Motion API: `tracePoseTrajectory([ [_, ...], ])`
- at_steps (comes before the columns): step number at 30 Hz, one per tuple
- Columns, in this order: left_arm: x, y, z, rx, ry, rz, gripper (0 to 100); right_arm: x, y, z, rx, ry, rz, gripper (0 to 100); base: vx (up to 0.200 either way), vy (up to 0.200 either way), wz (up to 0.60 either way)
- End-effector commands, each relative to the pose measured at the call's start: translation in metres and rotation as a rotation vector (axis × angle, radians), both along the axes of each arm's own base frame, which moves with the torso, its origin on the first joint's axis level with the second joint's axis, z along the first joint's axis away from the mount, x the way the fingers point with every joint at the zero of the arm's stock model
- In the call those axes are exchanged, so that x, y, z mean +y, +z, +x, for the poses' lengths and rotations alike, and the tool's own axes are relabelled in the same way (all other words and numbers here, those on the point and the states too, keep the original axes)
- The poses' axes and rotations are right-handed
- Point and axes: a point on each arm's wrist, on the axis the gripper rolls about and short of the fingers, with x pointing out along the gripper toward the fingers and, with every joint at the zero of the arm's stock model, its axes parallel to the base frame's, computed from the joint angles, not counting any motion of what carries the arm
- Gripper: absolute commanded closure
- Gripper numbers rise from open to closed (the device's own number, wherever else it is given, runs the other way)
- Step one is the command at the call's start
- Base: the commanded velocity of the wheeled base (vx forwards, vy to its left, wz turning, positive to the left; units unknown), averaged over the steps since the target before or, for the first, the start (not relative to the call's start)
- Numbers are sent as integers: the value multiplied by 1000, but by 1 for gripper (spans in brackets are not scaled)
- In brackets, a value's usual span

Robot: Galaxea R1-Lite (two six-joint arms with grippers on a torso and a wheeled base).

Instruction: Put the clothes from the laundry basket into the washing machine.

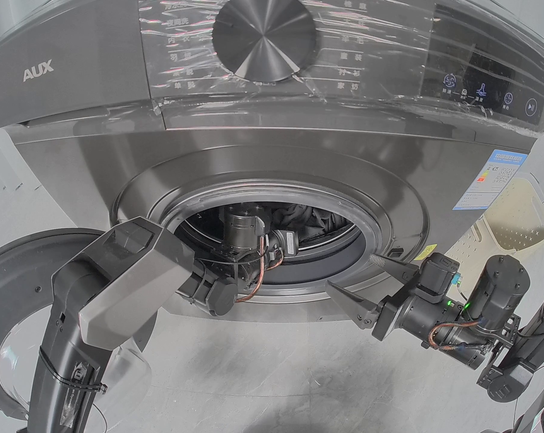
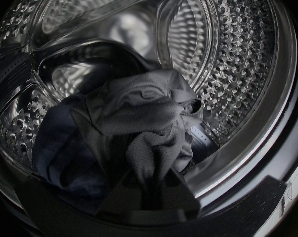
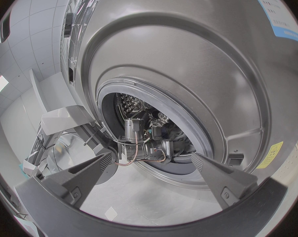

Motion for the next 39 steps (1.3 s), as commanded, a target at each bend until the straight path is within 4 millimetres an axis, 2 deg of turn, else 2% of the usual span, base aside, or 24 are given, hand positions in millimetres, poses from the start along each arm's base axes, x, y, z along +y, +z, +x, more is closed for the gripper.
tracePoseTrajectory([
  [1, -4, 9, 15, -67, 30, -57, 100, 0, 0, 0, 1, -1, 1, 0, 0, 0, 0],
  [6, -4, 36, 33, -175, 96, -167, 100, 0, 0, 1, -1, -1, 1, 0, 0, 0, 0],
  [12, -4, 56, 48, -278, 123, -236, 100, 1, -1, 1, 4, -1, -1, 0, 0, 0, 0],
  [15, -7, 56, 52, -304, 122, -254, 100, 1, -2, 1, 7, 1, -4, 0, 0, 0, 0],
  [20, -13, 39, 53, -279, 127, -232, 100, 0, -4, 2, 13, -2, -9, 0, 0, 0, 0],
  [21, -13, 37, 53, -276, 127, -230, 0, 0, -4, 2, 14, -4, -10, 0, 0, 0, 0],
  [26, -15, 38, 51, -267, 149, -218, 0, 0, -4, 2, 13, -4, -9, 0, 0, 0, 0],
  [30, -12, 36, 37, -216, 164, -152, 0, -1, -5, 1, 16, -4, -11, 0, 0, 0, 0],
  [31, -14, 37, 22, -184, 144, -120, 0, -1, -4, 1, 14, -4, -10, 0, 0, 0, 0],
  [33, -14, 43, 8, -173, 130, -102, 0, -2, -4, 0, 16, -4, -13, 0, 0, 0, 0],
  [34, -15, 50, -5, -171, 113, -88, 0, -2, -5, -2, 19, 1, -16, 0, 0, 0, 0],
  [35, -15, 50, -5, -171, 113, -88, 0, -2, -5, -2, 19, 1, -16, 0, 0, 0, 0],
  [36, -13, 55, -29, -157, 82, -46, 0, -4, -10, -8, 38, 14, -36, 0, 0, 0, 0],
  [39, -9, 54, -68, -133, 20, 11, 0, -9, -17, -17, 66, 41, -72, 0, 0, 0, 0],
])
